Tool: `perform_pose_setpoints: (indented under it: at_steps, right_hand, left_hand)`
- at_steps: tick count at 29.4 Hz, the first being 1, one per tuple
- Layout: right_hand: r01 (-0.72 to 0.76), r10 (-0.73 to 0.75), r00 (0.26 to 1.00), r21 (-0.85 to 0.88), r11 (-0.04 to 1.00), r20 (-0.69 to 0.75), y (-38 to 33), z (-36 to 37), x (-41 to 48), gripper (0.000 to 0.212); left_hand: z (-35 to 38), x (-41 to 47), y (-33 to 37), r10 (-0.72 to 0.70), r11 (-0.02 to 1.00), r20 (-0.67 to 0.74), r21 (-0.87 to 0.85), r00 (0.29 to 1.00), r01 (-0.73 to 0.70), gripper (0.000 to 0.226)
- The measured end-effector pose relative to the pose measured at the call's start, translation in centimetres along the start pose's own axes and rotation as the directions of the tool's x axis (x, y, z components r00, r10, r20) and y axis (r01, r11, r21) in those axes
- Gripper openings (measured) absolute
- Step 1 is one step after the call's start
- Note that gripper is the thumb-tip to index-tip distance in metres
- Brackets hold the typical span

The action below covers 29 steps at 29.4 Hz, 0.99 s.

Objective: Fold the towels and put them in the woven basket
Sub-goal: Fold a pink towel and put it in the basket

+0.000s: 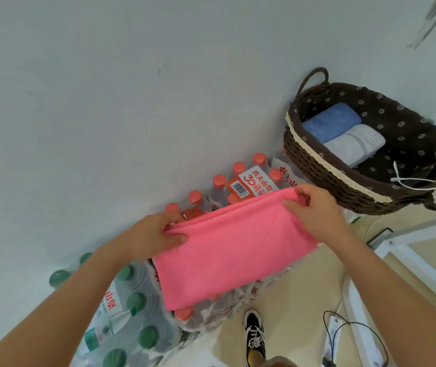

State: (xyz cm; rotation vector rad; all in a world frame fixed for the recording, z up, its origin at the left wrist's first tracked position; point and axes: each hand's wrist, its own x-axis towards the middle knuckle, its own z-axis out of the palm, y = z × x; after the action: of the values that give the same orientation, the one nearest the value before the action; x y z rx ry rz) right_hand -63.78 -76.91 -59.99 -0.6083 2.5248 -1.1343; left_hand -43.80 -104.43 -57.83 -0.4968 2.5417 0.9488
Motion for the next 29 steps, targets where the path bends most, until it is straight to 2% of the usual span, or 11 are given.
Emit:
perform_pose_setpoints:
  at_steps: [2,4,6,8,10,13,15,20,23,26,29]
  right_hand:
    - [0.096,-0.095,0.995,-0.152,0.984,0.013,-0.4,0.4,2.2,0.012]
    - [0.141,-0.139,0.990,-0.248,0.958,0.028,-1.0,0.9,3.7,0.013]
    - [0.188,-0.179,0.982,-0.266,0.945,0.058,-1.9,1.3,4.2,0.013]
    - [0.212,-0.196,0.975,-0.182,0.960,0.100,-2.5,1.1,4.1,0.008]
    - [0.189,-0.180,0.970,-0.043,0.981,0.165,-2.6,0.7,3.7,0.009]
    - [0.092,-0.153,0.941,0.206,0.974,0.302,-2.1,-0.1,3.3,0.014]
    - [0.031,-0.136,0.917,0.273,0.962,0.375,-1.7,-0.4,3.1,0.020]
    - [-0.001,-0.099,0.927,0.268,0.963,0.361,-1.2,-0.4,3.7,0.027]
    - [-0.004,-0.069,0.951,0.236,0.972,0.302,-1.1,0.0,3.9,0.022]
    - [0.007,-0.044,0.970,0.153,0.988,0.238,-1.3,0.5,4.1,0.010]
    - [0.003,-0.019,0.976,0.071,0.997,0.219,-1.2,0.9,4.6,0.012]
  left_hand:
    - [0.8,-1.4,-0.4,-0.092,0.994,0.015,-0.061,0.996,0.093,0.022]
    - [2.0,-2.5,-0.7,-0.173,0.980,-0.124,0.078,0.977,0.184,0.026]
    - [3.2,-3.4,-0.5,-0.079,0.957,-0.406,0.225,0.910,0.184,0.034]
    - [4.0,-3.6,0.3,0.116,0.956,-0.528,0.288,0.841,0.049,0.038]
    - [4.3,-2.7,1.3,0.206,0.952,-0.502,0.300,0.840,-0.054,0.042]
    - [4.8,-0.2,3.2,0.161,0.970,-0.384,0.233,0.909,-0.074,0.061]
    - [5.0,1.5,4.1,0.108,0.970,-0.311,0.242,0.944,-0.031,0.068]
    - [4.1,2.5,4.4,0.073,0.947,-0.231,0.322,0.970,0.006,0.050]
    - [3.1,0.5,3.6,0.017,0.986,-0.179,0.165,0.984,0.013,0.033]
    - [2.3,-1.6,2.0,-0.111,0.982,-0.127,0.137,0.986,0.128,0.020]
    - [1.9,-2.9,0.3,-0.226,0.971,-0.167,-0.119,0.960,0.208,0.013]
